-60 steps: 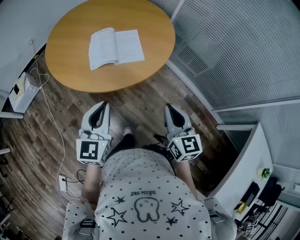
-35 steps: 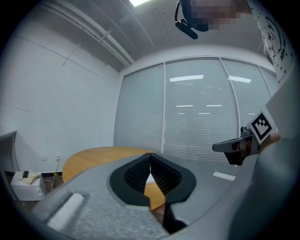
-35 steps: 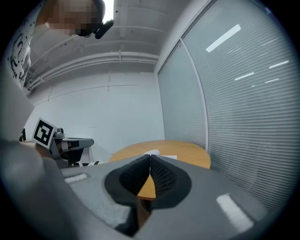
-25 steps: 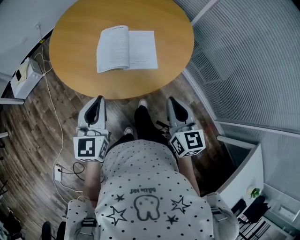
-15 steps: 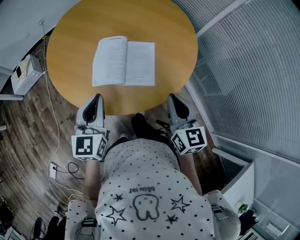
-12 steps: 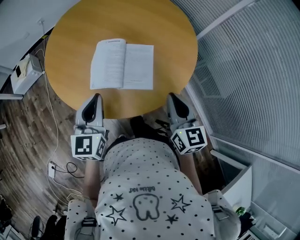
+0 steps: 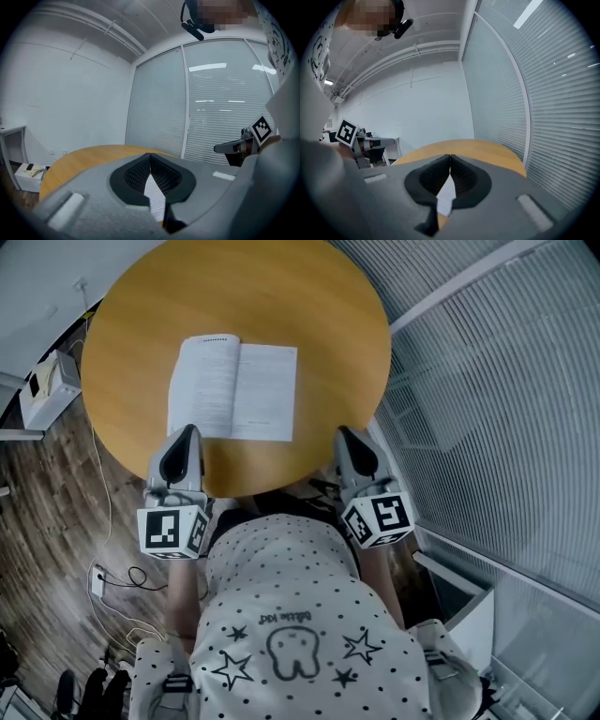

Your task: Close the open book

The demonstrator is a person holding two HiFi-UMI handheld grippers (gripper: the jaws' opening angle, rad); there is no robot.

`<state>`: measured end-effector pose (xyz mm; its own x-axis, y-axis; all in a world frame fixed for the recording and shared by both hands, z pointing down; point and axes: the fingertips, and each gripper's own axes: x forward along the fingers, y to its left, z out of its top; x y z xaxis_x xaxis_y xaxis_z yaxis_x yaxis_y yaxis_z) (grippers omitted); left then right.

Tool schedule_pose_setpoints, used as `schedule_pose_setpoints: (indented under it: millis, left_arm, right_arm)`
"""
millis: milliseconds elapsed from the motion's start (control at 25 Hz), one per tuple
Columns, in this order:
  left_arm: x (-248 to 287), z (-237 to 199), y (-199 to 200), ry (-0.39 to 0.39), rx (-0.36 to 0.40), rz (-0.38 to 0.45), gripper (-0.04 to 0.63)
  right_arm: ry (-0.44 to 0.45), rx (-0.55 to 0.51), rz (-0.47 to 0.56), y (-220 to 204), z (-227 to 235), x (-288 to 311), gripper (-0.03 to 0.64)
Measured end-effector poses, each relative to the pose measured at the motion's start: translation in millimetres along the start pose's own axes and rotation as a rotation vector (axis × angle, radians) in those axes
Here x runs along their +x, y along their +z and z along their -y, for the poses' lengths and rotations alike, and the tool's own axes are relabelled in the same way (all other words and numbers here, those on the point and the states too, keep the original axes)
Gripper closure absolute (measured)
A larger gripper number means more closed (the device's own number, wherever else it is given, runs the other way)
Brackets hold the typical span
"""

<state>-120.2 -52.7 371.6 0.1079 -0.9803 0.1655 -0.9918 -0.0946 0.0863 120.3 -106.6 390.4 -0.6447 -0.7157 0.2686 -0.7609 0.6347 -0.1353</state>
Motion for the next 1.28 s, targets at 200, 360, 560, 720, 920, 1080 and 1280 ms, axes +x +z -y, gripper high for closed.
schedule_pose_setpoints:
  millis: [200,360,560,720,920,1080,1280]
  left_arm:
    - [6,3,5,0.017,-0.036,0.022,0.584]
    - [4,6,1,0.02,-0.043,0.011,0.584]
    - [1,7,-3,0.01,-0.062,0.013,0.584]
    - [-2,4,-2,0.002,-0.085,0.026,0.584]
    - [-6,-10,1,-0.006,-0.093,0.039,0.584]
    - [-8,-26,8,0.001,-0.095,0.03,0.584]
    - [-15,-37,10,-0.007,-0.152,0.023,0.584]
  right_arm:
    - [0.012,0.005,-0.004,0,14,5,0.612]
    - [0.011,0.017,-0.007,-6,16,5,0.612]
    - [-0.006,0.029,-0.022,-13,14,-2,0.612]
    - [-0.023,0.032,-0.031,-16,12,-5,0.612]
    - [-0.039,0.024,-0.022,-7,2,2,0.612]
    - [-0.035,0.02,-0.01,7,-12,11,0.612]
    - [-0.036,0.017,-0.005,14,-26,11,0.612]
